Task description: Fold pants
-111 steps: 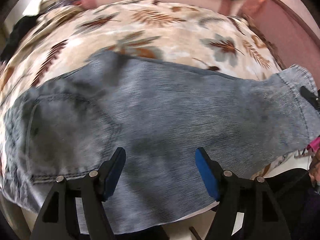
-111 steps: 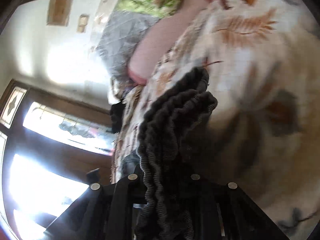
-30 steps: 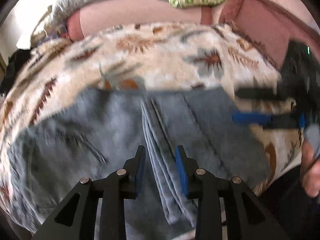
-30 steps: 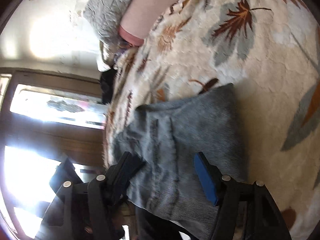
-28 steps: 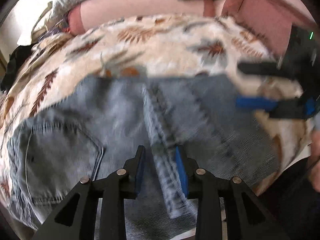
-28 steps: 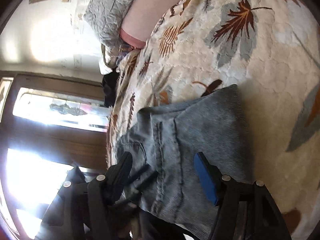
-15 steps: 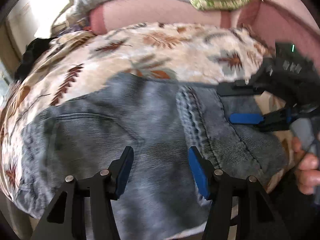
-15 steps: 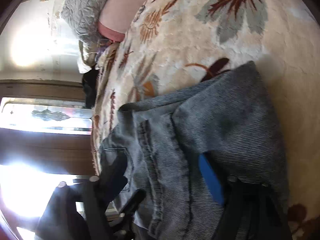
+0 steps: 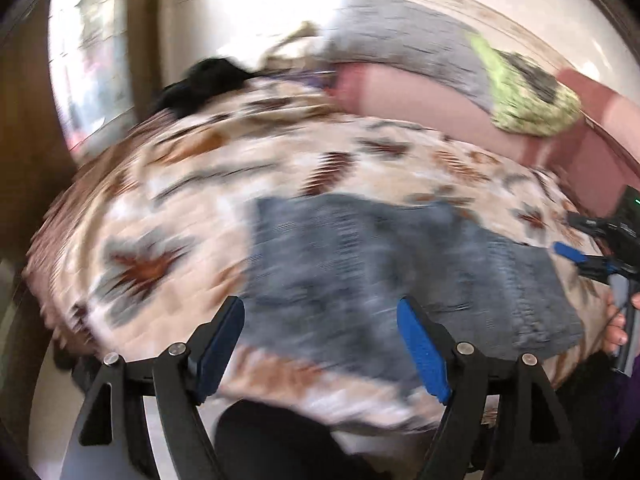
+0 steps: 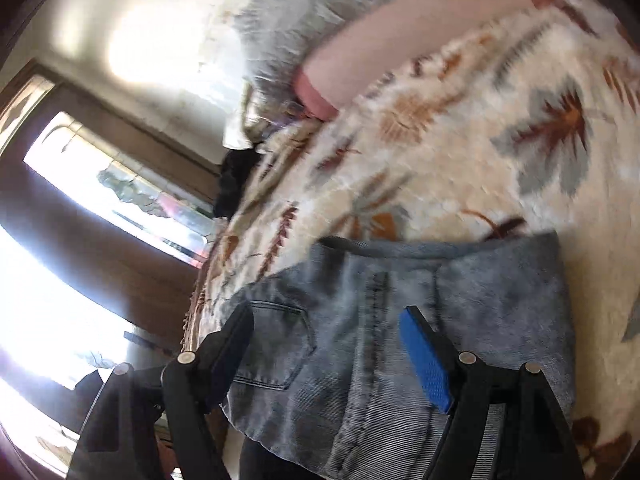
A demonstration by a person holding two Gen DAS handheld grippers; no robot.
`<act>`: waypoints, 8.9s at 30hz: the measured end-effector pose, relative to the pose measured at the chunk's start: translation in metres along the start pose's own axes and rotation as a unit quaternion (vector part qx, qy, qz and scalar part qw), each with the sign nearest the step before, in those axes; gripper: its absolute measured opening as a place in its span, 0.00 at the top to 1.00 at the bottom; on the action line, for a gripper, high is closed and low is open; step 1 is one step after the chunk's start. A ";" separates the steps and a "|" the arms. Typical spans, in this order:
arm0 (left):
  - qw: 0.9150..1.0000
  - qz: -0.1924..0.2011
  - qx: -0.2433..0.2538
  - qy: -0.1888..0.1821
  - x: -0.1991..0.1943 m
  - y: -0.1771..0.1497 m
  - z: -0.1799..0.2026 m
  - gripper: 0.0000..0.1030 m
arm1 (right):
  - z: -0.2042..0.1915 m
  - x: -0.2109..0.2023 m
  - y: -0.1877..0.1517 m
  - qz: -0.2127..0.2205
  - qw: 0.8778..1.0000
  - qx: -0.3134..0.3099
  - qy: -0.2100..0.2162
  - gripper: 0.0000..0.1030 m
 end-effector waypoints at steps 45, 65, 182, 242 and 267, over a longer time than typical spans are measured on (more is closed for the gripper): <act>0.939 -0.073 -0.327 -0.073 0.097 -0.021 -0.065 0.23 | -0.058 0.037 -0.052 -0.044 0.993 -0.091 0.053 0.24; 0.988 -0.035 -0.153 0.002 0.086 0.029 -0.011 0.80 | -0.031 0.029 -0.036 -0.024 0.998 -0.047 0.023 0.24; 0.978 -0.145 0.149 -0.033 0.138 -0.034 0.204 0.27 | 0.044 -0.028 -0.095 -0.006 0.972 -0.134 -0.192 0.64; 0.982 -0.118 0.144 0.034 0.125 -0.040 0.188 0.00 | 0.023 -0.031 -0.107 0.009 0.974 -0.140 -0.179 0.29; 0.981 0.019 0.181 0.061 0.014 0.030 0.215 0.00 | -0.044 -0.120 -0.058 0.140 0.953 -0.158 -0.218 0.29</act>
Point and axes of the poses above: each gripper's, at about its wrist camera, not at the fingertips, and x roughly the way its jaws point, z to its right, y to its top, the point moved 2 cm from there along x, roughly the way its jaws point, and after that the axes turned 9 degrees about -y, right-handed, at the moved point
